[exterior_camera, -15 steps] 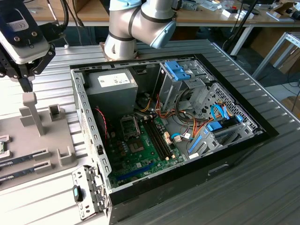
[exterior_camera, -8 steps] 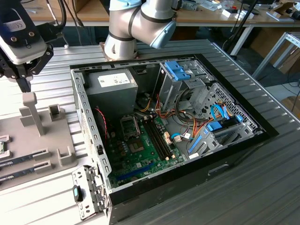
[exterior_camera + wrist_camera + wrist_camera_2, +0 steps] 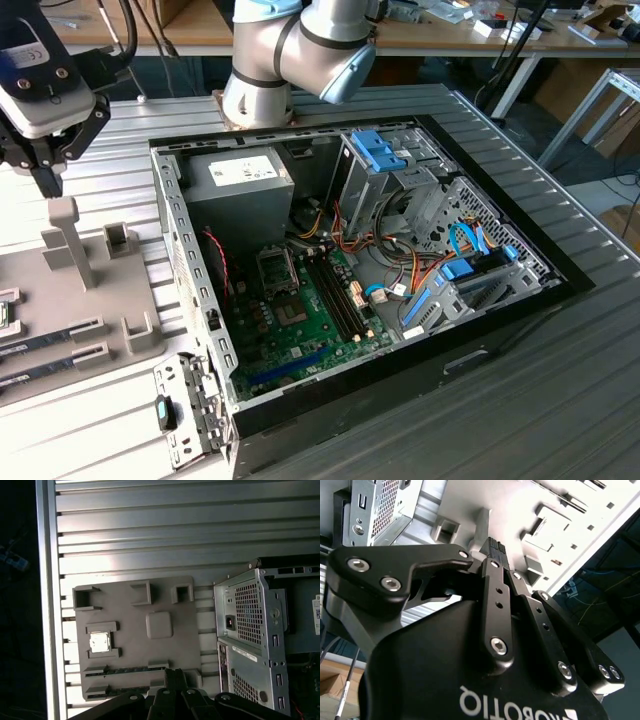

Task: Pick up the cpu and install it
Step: 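Reach for the cpu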

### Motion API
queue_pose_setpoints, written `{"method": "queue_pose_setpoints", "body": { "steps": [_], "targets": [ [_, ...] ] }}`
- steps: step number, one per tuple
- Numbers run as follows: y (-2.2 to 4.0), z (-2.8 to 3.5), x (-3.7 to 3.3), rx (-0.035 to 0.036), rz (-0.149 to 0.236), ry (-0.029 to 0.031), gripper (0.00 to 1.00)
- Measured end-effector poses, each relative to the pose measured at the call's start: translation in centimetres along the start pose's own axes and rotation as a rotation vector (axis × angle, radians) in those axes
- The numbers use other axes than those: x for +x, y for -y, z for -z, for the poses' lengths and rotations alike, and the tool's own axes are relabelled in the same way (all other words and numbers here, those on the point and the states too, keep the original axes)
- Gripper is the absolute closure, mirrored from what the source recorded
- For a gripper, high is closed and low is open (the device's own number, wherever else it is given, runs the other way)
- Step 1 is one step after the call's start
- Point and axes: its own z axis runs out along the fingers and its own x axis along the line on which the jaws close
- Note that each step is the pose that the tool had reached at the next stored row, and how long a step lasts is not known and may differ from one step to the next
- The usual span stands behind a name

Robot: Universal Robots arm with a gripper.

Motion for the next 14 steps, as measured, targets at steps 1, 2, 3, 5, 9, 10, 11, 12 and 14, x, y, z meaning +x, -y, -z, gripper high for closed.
{"method": "queue_pose_setpoints", "body": {
  "steps": [1, 2, 3, 5, 9, 10, 11, 12, 14],
  "targets": [
    [0.0, 0.0, 0.05, 0.0, 0.0, 0.0, 0.89],
    [0.01, 0.0, 0.09, 0.0, 0.0, 0.0, 0.89],
    [0.01, 0.0, 0.13, 0.0, 0.0, 0.0, 0.89],
    [0.02, 0.0, 0.22, 0.0001, 0.0, 0.0, 0.89],
    [0.03, 0.0, 0.42, 0.0001, 0.0, -0.0001, 0.89],
    [0.04, 0.0, 0.45, 0.0001, 0.0, -0.0001, 0.89],
    [0.04, -0.01, 0.5, 0.0, 0.0, 0.0, 0.89],
    [0.04, -0.01, 0.53, 0.0, 0.0, 0.0, 0.89],
    [0.05, -0.01, 0.64, 0.0, 0.0, 0.0, 0.89]
  ]
}}
